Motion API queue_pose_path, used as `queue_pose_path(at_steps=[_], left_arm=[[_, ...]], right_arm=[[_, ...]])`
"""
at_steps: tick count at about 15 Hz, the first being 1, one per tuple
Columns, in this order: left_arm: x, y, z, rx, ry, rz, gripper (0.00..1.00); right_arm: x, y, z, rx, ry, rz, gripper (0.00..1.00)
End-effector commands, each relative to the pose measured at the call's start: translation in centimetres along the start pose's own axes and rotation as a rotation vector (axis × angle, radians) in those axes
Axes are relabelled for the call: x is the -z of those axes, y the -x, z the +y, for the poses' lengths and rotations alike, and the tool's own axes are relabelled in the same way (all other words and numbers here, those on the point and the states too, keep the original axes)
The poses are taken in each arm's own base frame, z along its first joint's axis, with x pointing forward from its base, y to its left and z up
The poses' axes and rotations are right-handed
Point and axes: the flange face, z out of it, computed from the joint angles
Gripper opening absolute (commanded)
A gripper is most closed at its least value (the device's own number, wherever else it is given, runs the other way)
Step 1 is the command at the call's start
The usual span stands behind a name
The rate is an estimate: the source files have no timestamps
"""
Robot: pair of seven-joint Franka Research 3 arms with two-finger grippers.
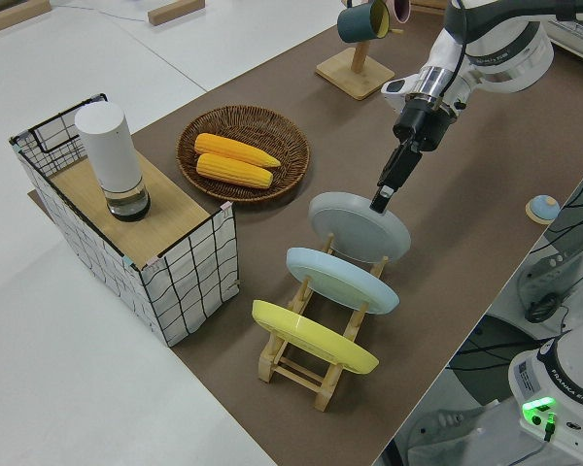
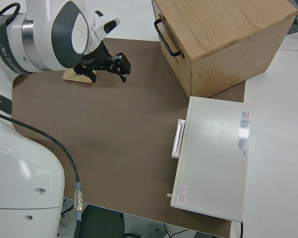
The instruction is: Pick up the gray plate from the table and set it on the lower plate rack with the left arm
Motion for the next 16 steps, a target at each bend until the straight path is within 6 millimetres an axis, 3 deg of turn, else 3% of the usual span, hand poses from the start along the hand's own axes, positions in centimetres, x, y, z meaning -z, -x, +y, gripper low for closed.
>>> queue_pose_path(at_steps=[1, 2, 3, 4, 14, 16], left_arm=[[0.0, 0.3, 0.3, 0.007, -0.007, 0.028, 0.16], [0.1, 0.3, 0.4, 0.005, -0.004, 0.031, 0.33], [0.1, 0.3, 0.4, 0.004, -0.002, 0.032, 0.86], [0.0, 0.2, 0.4, 0.005, -0.001, 0.032, 1.00], [-0.1, -0.1, 1.1, -0.017, -0.013, 0.020, 1.00], [0.7, -0.9, 0.9, -0.005, 0.007, 0.017, 1.00]], right_arm=[[0.4, 0.3, 0.1, -0.015, 0.002, -0.003, 0.983], [0.4, 0.2, 0.2, -0.016, 0.002, -0.003, 0.983], [0.4, 0.3, 0.1, -0.015, 0.002, -0.003, 0.983], [0.4, 0.3, 0.1, -0.015, 0.002, -0.003, 0.983], [0.4, 0.2, 0.1, -0.014, 0.002, -0.004, 0.983], [0.4, 0.3, 0.1, -0.015, 0.002, -0.003, 0.983]])
